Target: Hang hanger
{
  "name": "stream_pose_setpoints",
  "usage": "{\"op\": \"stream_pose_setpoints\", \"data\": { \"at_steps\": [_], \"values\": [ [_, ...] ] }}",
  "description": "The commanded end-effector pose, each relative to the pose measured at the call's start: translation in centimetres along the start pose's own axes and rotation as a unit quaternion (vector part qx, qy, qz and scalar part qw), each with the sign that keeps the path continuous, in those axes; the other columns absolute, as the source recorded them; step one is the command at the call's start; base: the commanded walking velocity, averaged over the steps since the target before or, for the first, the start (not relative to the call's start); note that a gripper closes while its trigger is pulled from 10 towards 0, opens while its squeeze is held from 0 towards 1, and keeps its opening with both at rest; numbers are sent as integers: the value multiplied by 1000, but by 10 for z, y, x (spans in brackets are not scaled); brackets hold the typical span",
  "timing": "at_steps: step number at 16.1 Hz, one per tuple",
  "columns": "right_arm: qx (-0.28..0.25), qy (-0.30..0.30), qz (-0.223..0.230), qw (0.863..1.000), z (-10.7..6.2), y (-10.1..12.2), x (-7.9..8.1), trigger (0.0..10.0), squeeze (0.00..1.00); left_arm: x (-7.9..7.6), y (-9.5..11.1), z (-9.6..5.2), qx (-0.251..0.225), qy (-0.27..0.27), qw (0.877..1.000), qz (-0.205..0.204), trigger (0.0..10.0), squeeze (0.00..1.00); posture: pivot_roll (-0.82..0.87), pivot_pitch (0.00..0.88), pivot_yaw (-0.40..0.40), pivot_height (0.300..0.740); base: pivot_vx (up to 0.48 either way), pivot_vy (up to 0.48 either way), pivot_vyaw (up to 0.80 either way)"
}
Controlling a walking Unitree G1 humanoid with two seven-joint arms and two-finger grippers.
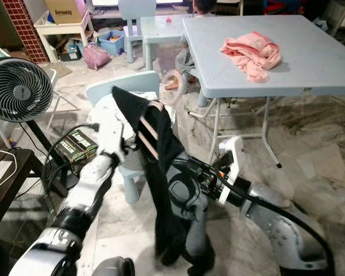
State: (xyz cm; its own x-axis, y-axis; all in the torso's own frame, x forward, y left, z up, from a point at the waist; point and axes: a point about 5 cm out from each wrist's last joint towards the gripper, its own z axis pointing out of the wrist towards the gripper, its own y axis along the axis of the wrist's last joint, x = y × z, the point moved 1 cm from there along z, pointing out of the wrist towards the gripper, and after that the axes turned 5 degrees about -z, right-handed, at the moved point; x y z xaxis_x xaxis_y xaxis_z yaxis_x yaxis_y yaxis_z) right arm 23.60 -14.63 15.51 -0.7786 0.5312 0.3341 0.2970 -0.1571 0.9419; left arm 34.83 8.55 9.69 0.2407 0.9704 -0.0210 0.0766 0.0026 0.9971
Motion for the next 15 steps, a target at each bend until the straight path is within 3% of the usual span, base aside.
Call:
{"op": "stream_pose_setpoints", "data": {
  "at_steps": [1,2,5,8,9,10,11,12,13,15],
  "values": [
    [-24,49,-17,998,4,16,14,10000,0,-4,5,5,-7,-5,1000,3,10000,0,-134,1,11,740,0,0,0],
    [-17,34,-34,999,6,14,12,10000,0,-10,10,9,-10,-10,1000,-12,10000,0,-143,0,14,740,0,0,0],
    [-29,-126,-120,984,19,20,-29,10000,0,-15,7,8,-10,-25,999,-33,10000,0,-136,0,18,740,0,0,0],
    [-53,-150,-134,978,32,30,-33,10000,0,-20,3,3,-15,-43,998,-45,10000,0,-121,0,16,740,0,0,0],
    [-57,-147,-137,978,35,31,-32,10000,0,-23,4,1,-21,-51,997,-59,10000,718,-119,0,15,740,0,0,0],
    [-57,-148,-132,979,38,29,-34,10000,0,-23,6,0,-27,-53,996,-62,10000,1000,-113,3,9,740,0,0,0],
    [-56,-135,-130,981,40,27,-31,10000,0,-22,6,1,-28,-49,997,-57,10000,1000,-115,4,10,740,0,0,0],
    [-49,-111,-132,984,42,25,-24,10000,0,-21,8,3,-31,-51,996,-59,10000,627,-117,4,10,740,0,0,0],
    [-39,-76,-123,989,41,21,-14,10000,0,-18,12,6,-35,-44,997,-60,10000,0,-122,4,15,740,0,0,0],
    [-24,-47,-117,992,37,16,-7,10000,0,-15,15,8,-38,-42,997,-60,10000,0,-125,5,17,740,0,0,0]
  ]
}}
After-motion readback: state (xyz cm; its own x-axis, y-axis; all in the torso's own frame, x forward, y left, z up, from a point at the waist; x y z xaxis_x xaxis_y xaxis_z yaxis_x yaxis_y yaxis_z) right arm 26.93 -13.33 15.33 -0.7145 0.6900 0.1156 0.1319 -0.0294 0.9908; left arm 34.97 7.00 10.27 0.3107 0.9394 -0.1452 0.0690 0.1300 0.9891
